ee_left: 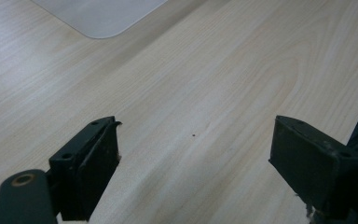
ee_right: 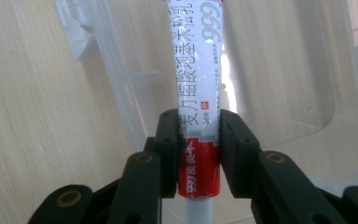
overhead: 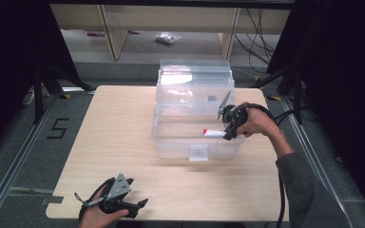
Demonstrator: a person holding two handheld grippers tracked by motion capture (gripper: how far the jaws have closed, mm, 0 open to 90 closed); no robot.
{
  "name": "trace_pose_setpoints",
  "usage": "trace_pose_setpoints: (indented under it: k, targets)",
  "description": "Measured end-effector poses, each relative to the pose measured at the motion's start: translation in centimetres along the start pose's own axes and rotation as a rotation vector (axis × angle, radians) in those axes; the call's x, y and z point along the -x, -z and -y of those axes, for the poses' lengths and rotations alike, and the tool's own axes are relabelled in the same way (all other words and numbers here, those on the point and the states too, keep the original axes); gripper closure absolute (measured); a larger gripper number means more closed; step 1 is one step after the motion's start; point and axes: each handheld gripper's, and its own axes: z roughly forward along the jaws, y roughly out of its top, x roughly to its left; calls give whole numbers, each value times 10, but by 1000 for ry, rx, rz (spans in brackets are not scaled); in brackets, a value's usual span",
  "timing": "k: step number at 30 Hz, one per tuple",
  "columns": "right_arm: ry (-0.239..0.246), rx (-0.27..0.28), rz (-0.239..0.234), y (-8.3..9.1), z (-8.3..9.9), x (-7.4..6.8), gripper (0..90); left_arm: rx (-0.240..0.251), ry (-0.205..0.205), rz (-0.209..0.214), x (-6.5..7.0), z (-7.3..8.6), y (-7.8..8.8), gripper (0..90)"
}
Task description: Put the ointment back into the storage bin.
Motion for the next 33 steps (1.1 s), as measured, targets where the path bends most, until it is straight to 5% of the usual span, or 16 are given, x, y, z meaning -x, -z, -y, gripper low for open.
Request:
trace_pose_setpoints:
  k: [12,13,15,18,21,22,26,33]
  targets:
    - [23,-5,-40,-12,3,3,707,4,-3,-1,0,0,0,151]
    - [-19,-15,-42,-12,4,0,707,5,-2,-4,0,0,0,151]
    - [26,-7,-48,-15,5,3,707,6,-2,-1,0,0,0,151]
    - [24,-36,-50,-21,5,3,703,5,0,-4,0,0,1,151]
    - [-4,-26,-57,-20,5,2,687,3,-2,-4,0,0,1,151]
    - [28,-15,-57,-19,5,5,668,2,-5,-3,0,0,1,151]
    - [-19,-6,-27,-12,5,3,616,2,-7,-3,-1,0,1,151]
    - [-56,83,2,2,9,5,563,3,-4,-3,0,0,1,151]
